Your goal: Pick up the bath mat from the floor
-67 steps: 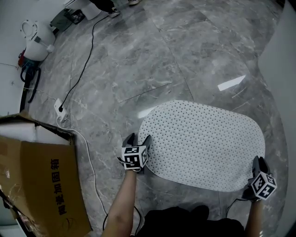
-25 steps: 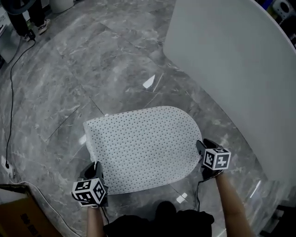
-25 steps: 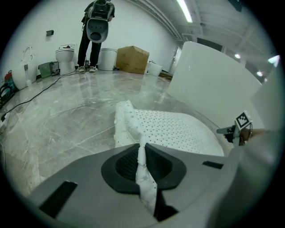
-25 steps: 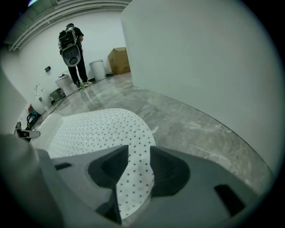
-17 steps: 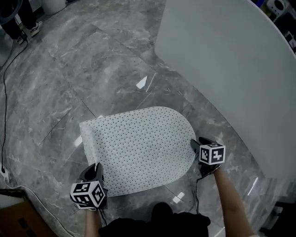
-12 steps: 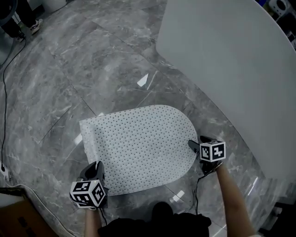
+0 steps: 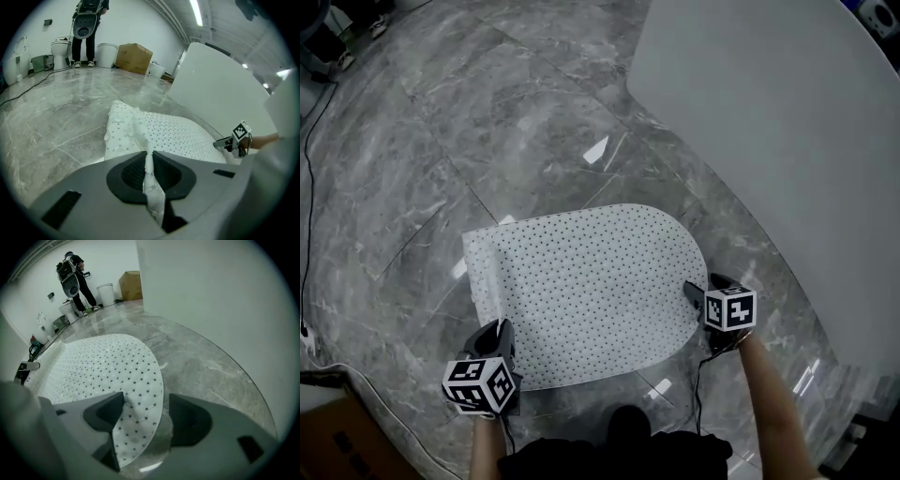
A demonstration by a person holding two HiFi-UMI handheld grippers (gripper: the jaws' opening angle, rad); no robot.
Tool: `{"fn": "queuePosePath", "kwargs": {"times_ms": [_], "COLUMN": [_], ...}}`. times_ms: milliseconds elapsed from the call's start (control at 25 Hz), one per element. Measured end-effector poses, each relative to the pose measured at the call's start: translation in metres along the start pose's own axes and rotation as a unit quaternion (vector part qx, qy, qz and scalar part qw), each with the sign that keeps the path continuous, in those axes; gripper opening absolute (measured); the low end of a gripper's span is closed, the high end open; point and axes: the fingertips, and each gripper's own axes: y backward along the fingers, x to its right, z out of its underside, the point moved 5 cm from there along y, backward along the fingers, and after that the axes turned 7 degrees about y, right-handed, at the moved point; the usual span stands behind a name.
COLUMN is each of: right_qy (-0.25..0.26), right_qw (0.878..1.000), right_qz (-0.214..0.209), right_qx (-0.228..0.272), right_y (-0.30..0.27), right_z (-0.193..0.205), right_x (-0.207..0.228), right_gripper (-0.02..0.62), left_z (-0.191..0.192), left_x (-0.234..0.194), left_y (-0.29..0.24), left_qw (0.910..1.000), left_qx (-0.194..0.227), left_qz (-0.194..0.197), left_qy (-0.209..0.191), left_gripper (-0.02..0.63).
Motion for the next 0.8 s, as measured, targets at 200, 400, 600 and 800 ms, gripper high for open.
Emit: {"fn": "queuePosePath", "kwargs": {"times_ms": [200, 400, 600, 800], "right_qy": [0.002, 0.003, -0.003, 0.011], "right_qw": [1.0, 1.0, 1.0, 1.0], "right_qz": [-0.004, -0.005, 0.002, 0.003], "right_qx": [-0.005, -0.009, -0.014, -0.016], "right_y": [0.0, 0.0, 0.0, 0.002], "right_z": [-0.001, -0.001, -0.003, -0.005], "right_x": [-0.004, -0.005, -0.012, -0.026], "right_gripper": [0.276, 0.258, 0.194, 0.082], "left_z": [0.002, 0.001, 0.001, 0.001], "left_x": [0.002, -0.001, -0.005, -0.009], "left_y": [-0.004, -0.003, -0.001, 0.002], "left_qw": [1.0, 1.0, 0.9999, 0.9998], "left_qx": [-0.005, -0.002, 0.0, 0.004], "left_qz": [0.003, 0.003, 0.003, 0.0], "left_qy": [-0.001, 0.005, 0.012, 0.019], "left_gripper": [0.023, 0.023, 0.023, 0.023]}}
